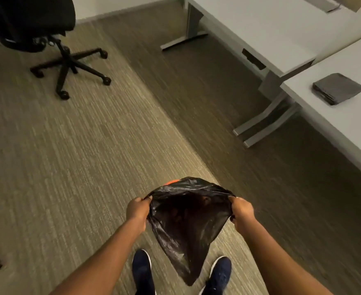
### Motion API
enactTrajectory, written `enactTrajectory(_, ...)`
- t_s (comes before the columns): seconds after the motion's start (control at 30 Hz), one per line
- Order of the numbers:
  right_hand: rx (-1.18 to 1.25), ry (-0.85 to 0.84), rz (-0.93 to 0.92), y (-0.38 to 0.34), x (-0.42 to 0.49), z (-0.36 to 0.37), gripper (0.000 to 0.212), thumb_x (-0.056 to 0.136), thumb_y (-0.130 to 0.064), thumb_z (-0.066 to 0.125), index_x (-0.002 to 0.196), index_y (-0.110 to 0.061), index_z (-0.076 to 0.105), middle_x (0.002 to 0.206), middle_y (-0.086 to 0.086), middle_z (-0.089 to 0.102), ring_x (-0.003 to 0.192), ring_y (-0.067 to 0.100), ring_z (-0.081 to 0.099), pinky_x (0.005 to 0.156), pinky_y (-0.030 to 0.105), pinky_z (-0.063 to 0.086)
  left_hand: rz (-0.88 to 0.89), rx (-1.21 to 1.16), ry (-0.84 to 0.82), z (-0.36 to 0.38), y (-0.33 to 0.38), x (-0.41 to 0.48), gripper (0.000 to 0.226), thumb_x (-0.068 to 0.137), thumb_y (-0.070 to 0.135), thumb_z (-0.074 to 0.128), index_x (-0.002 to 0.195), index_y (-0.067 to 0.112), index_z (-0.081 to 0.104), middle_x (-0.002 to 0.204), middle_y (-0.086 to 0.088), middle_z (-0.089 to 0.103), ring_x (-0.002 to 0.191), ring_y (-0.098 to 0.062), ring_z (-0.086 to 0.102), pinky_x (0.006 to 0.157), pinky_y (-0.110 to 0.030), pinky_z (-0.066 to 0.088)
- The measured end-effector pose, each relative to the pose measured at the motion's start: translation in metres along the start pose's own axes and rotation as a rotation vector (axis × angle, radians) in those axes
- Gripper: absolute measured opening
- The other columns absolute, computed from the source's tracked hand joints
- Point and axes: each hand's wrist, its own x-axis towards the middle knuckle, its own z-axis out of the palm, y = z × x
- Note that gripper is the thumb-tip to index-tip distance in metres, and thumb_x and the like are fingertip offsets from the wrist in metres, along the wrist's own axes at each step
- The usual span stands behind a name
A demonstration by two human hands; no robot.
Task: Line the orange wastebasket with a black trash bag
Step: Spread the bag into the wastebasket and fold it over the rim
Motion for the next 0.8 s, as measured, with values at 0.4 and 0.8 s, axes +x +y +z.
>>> enactTrajectory(0.4,-0.037,-0.116,-0.064,0.025,0.076,0.024,0.011,0.096,-0.013,0.060,0.093,-0.004,0.065,0.075,0.012,0.057,0.064,0.020,0.052,0.052,0.027,0.040,-0.132,-0.104,0.082,0.029,-0.073,0.085,0.011,0.093,0.006,0.064,0.083,0.009,0.064,0.091,-0.021,0.069,0.080,-0.031,0.065,0.070,-0.037,0.050)
enactTrajectory(0.8,0.255,-0.165,0.076,0.058,0.187,0.092,0.010,0.096,-0.001,0.056,0.092,-0.007,0.063,0.078,0.014,0.064,0.063,0.023,0.060,0.060,0.032,0.054,-0.193,-0.187,0.098,0.055,-0.108,0.188,0.008,0.087,-0.003,0.064,0.094,0.000,0.066,0.092,-0.027,0.067,0.074,-0.031,0.065,0.075,-0.045,0.055)
